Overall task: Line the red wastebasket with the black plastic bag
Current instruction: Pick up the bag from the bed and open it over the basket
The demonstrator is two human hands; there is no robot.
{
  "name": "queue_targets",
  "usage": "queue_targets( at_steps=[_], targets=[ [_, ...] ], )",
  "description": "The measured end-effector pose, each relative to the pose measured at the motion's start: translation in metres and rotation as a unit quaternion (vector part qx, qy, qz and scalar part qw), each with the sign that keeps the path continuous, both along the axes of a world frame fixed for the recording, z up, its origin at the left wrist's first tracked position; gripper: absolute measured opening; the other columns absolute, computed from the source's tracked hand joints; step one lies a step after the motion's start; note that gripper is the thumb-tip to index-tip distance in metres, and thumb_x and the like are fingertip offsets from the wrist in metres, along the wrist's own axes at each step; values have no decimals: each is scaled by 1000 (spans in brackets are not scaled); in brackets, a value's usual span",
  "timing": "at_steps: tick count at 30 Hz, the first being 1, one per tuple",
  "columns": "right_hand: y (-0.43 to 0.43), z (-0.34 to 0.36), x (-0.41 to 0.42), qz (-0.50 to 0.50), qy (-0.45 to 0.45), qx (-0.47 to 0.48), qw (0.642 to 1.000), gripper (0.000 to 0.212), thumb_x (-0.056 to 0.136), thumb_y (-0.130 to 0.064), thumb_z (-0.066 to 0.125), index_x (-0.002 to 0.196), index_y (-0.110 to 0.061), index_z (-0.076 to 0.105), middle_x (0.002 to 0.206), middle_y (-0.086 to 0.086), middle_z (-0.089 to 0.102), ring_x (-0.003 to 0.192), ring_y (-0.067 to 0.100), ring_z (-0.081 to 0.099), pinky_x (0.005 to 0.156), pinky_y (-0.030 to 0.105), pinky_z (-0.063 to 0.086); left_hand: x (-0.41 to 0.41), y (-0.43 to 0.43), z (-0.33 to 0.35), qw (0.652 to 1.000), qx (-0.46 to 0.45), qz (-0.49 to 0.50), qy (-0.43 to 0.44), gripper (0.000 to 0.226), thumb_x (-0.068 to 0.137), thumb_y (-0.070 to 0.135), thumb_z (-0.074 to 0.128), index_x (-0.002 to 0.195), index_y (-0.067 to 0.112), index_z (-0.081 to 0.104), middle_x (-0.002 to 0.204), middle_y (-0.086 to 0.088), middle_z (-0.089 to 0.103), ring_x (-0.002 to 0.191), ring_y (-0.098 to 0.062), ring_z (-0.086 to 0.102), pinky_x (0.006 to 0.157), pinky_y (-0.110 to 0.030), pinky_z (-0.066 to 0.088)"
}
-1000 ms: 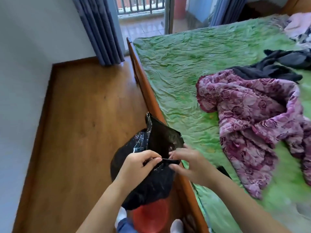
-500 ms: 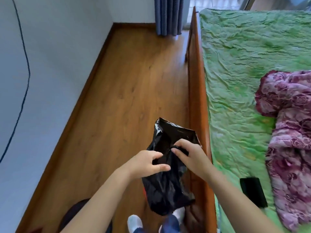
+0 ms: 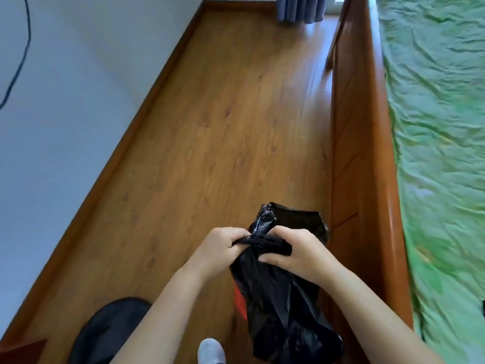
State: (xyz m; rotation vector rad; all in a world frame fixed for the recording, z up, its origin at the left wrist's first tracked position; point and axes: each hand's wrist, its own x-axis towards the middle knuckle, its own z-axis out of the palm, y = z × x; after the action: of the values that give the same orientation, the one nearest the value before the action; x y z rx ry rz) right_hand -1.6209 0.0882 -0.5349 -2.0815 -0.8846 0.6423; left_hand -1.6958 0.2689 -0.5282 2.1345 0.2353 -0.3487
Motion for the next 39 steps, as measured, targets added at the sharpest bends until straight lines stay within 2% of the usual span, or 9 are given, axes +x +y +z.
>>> queue_targets(
  at_steps=[4,8,15,21,24,27,29,33,39],
  targets=[
    [-1,-49,8,1,-69,13,998,13,79,-26,68,82,-15,61,77,-4,66,73,11,60,65,32,49,1,4,-42,992,19,55,-115,24,80,-5,60,92,13,71,89,-1,69,87,-9,60,77,-19,45],
    [11,-90,20,-20,-91,69,993,11,81,-20,66,78,-10,61,73,-2,64,70,13,59,65,38,49,10,7,-87,978,-3,67,-197,25,81,-5,61,93,15,71,91,9,70,87,2,61,75,-10,43],
    [30,-143,30,-8,-86,117,989,12,80,-11,67,91,-15,67,81,-12,66,79,2,60,72,29,49,26,23,-151,964,9,40,-262,22,85,11,59,91,30,69,90,21,70,84,1,64,70,-12,45],
    [19,-155,35,12,-124,127,984,11,80,-18,68,75,-10,63,67,1,63,66,17,58,64,37,50,19,29,-170,944,76,62,-316,26,78,15,57,89,36,67,90,25,68,85,0,64,69,-24,51],
    [14,-146,29,5,-88,145,985,22,78,-19,71,64,-31,58,58,-15,58,59,4,53,59,21,44,4,24,-169,929,94,90,-346,27,77,13,59,88,36,69,90,28,67,83,2,64,66,-20,51],
    [13,-135,21,25,-48,120,991,24,76,-22,72,57,-27,58,52,-17,52,52,0,46,51,14,36,-14,15,-164,921,98,92,-366,20,79,17,60,85,33,69,86,31,66,79,6,63,62,-6,43],
    [12,-130,14,43,-8,91,995,20,72,-31,73,65,-15,64,53,-12,49,49,3,42,46,17,33,-29,10,-163,920,110,90,-366,15,79,23,58,85,30,69,84,26,67,77,6,62,62,-5,41],
    [1,-137,-17,39,55,120,990,52,56,-59,73,71,-10,65,58,-1,50,54,10,45,50,26,33,-60,-6,-176,915,137,99,-366,13,81,17,58,84,19,71,82,27,62,77,11,58,65,-6,38],
    [-12,-190,-61,-41,69,144,986,54,73,-65,56,61,-13,57,55,0,43,52,11,40,52,32,32,-94,-10,-208,927,158,26,-340,25,83,32,54,83,12,69,76,9,65,72,-9,58,67,-20,42]
  ],
)
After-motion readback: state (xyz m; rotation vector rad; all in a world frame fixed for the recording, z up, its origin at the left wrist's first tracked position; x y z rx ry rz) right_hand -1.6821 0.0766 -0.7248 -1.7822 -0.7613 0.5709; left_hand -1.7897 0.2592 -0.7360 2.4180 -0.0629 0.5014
